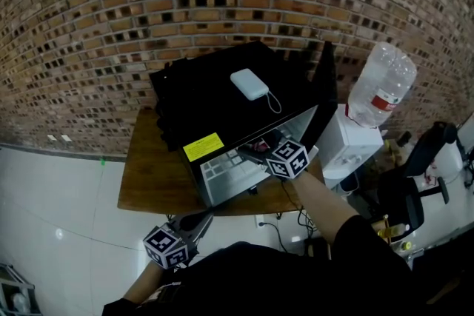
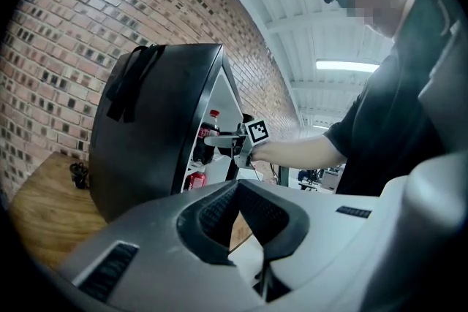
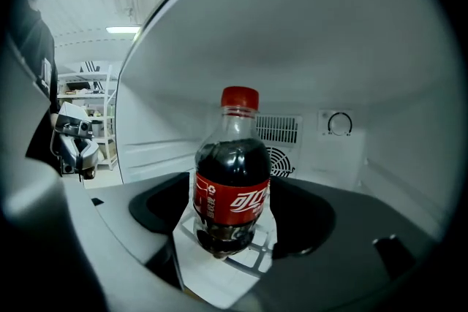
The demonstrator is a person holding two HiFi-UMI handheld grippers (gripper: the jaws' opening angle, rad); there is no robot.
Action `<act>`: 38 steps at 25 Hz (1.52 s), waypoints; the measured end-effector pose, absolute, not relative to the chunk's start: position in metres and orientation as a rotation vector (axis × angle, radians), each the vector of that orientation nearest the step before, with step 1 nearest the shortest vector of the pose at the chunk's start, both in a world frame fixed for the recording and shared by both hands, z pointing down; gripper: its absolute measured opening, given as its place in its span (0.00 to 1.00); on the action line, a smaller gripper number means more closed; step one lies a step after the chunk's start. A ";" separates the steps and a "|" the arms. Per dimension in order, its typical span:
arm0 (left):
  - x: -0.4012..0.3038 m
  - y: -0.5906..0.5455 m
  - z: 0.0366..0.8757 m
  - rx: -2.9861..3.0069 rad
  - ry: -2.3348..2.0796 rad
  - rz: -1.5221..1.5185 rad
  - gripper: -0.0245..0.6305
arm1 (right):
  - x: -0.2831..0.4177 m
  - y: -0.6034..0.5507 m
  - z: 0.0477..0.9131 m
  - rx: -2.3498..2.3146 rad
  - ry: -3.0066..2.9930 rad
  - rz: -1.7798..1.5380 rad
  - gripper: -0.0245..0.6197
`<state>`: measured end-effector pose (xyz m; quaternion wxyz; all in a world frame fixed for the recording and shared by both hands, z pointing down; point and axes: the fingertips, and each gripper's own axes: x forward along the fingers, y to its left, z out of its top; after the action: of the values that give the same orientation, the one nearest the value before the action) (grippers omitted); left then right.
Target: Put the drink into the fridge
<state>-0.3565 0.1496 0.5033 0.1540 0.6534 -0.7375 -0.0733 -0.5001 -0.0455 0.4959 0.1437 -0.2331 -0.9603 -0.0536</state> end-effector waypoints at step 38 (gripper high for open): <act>-0.147 -0.082 0.505 2.417 -1.424 -0.118 0.04 | -0.006 -0.152 0.521 -0.009 -3.086 0.484 0.04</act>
<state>-0.1470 -0.0819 0.5048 0.1661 0.8488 -0.5002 -0.0416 -0.0062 -0.1519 0.5214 0.0091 -0.0029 -0.9879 0.1550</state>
